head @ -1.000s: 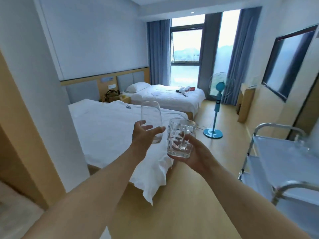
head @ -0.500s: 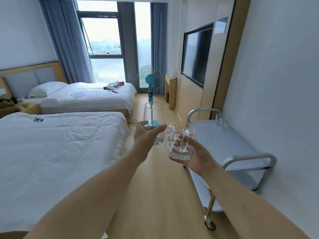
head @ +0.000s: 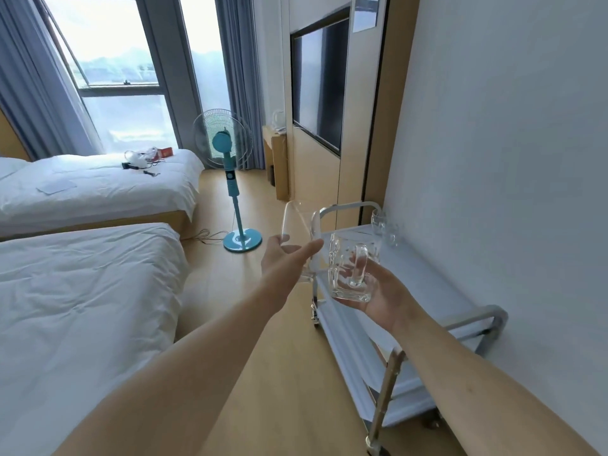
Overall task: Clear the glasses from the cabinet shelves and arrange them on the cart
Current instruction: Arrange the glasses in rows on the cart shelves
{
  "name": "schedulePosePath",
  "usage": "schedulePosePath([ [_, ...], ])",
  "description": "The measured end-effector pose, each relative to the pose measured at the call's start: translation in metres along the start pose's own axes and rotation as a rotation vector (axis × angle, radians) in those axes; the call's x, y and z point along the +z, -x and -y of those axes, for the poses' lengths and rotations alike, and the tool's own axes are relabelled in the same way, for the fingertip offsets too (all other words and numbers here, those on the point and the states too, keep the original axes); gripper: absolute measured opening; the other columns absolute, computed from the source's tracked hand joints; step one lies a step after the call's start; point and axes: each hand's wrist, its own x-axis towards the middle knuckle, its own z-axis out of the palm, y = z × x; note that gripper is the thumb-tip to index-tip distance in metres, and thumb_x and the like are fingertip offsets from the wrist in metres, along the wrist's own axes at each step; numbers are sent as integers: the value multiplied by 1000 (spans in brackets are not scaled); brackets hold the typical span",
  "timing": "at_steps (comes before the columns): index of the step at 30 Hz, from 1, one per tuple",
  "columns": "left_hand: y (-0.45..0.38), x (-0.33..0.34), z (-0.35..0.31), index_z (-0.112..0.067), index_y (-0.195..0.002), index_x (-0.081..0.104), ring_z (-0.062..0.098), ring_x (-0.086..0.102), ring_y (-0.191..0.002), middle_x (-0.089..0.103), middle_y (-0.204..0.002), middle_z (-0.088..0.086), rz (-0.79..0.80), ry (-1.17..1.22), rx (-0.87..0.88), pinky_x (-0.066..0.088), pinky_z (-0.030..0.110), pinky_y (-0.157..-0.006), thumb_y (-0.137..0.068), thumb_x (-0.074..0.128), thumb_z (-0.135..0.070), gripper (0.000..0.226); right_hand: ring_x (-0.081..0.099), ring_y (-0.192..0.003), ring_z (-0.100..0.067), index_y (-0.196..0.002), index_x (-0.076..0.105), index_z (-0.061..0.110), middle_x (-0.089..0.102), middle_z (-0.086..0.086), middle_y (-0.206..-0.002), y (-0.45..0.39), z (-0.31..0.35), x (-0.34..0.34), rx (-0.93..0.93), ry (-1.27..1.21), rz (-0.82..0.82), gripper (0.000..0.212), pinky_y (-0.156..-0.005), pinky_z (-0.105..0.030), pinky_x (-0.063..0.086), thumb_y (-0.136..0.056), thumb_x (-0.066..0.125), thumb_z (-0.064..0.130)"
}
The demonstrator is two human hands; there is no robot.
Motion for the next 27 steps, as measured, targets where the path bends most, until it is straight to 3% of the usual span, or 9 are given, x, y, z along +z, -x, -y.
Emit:
schedulePosePath([
  [2, -29, 11, 5, -24, -130, 48, 20, 69, -102, 68, -109, -1, 26, -11, -7, 57, 48, -94, -47, 89, -63, 101, 69, -92, -31, -108, 66, 13, 67, -16, -107, -26, 6, -14, -9, -30, -25, 81, -84, -47, 60, -42, 103, 40],
  [5, -70, 25, 14, -25, -130, 47, 19, 69, -102, 68, -111, 0, 45, -18, -30, 57, 47, -94, -47, 89, -61, 99, 66, -98, -33, -115, 62, 13, 65, -18, -114, -60, 12, -33, -9, 8, -63, 87, -92, -50, 55, -42, 102, 40],
  [8, -110, 36, 28, -23, -131, 45, 19, 69, -98, 68, -108, -1, 90, -24, -64, 58, 43, -87, -53, 90, -56, 96, 66, -102, -34, -109, 66, 15, 68, -17, -114, -91, 11, -49, -2, 12, -128, 82, -98, -53, 52, -40, 102, 41],
  [10, -141, 42, 38, -24, -131, 44, 22, 71, -95, 69, -108, -1, 115, -41, -79, 58, 38, -81, -57, 90, -54, 92, 67, -101, -34, -103, 69, 17, 70, -16, -111, -112, 10, -58, -17, -1, -164, 74, -97, -53, 54, -41, 102, 40],
  [13, -192, 52, 49, -25, -126, 45, 26, 71, -96, 68, -111, 4, 163, -60, -95, 58, 42, -87, -54, 91, -52, 90, 68, -99, -36, -106, 69, 16, 70, -16, -110, -146, 7, -72, -49, -17, -235, 67, -93, -54, 55, -49, 99, 34],
  [17, -258, 62, 60, -24, -124, 43, 26, 67, -104, 64, -116, 8, 279, -92, -102, 56, 47, -93, -46, 91, -52, 95, 71, -95, -35, -99, 75, 18, 71, -15, -105, -193, 1, -84, -114, -39, -361, 35, -92, -59, 55, -68, 87, 25],
  [19, -289, 65, 64, -24, -125, 44, 20, 66, -102, 62, -115, 4, 331, -126, -98, 57, 40, -84, -48, 91, -52, 94, 72, -93, -34, -95, 78, 19, 73, -14, -102, -215, -3, -84, -133, -59, -411, 23, -86, -54, 58, -73, 84, 23],
  [21, -319, 68, 69, -26, -123, 42, 15, 64, -99, 60, -114, 0, 393, -175, -86, 51, 30, -72, -54, 91, -51, 89, 73, -92, -31, -93, 79, 22, 73, -12, -101, -237, -7, -83, -138, -61, -475, 23, -82, -49, 59, -71, 84, 28],
  [27, -388, 76, 92, -23, -130, 43, 16, 63, -101, 59, -115, -1, 524, -258, -124, 50, 30, -73, -65, 92, -42, 84, 71, -90, -32, -98, 77, 16, 71, -15, -103, -284, -25, -86, -136, -105, -658, 12, -80, -48, 61, -88, 71, 19],
])
